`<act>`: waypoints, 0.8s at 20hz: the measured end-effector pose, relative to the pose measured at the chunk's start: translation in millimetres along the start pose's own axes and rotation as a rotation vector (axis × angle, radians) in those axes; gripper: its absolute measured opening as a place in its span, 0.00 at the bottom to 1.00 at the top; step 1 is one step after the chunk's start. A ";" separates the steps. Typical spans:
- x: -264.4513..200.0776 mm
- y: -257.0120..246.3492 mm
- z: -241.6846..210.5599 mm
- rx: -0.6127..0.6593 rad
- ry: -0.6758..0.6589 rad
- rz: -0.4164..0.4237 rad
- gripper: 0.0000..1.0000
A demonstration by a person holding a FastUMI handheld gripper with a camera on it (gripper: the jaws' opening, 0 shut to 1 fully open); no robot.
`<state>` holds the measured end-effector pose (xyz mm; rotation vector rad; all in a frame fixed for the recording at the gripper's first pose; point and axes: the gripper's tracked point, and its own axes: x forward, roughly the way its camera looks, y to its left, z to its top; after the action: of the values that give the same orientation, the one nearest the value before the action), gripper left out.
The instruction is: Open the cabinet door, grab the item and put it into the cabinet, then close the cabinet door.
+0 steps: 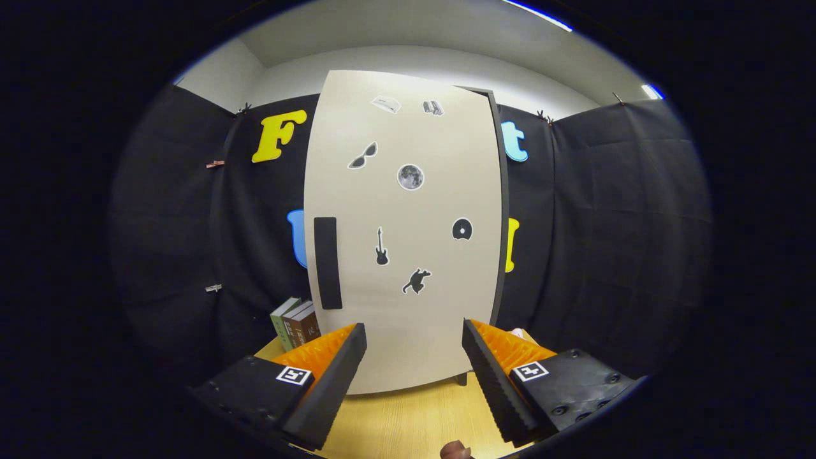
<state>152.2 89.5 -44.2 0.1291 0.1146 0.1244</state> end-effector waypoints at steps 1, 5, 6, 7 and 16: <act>0.5 -0.1 -0.6 -0.001 0.001 0.002 0.98; -0.8 -0.5 0.4 -0.004 0.004 0.004 0.98; -0.6 -0.8 0.4 -0.003 0.005 0.005 0.98; -0.2 -1.4 0.7 -0.001 0.007 0.002 0.98; 2.5 -2.3 -1.8 -0.014 0.018 -0.007 0.98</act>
<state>154.7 87.8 -46.5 0.1134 0.1316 0.1196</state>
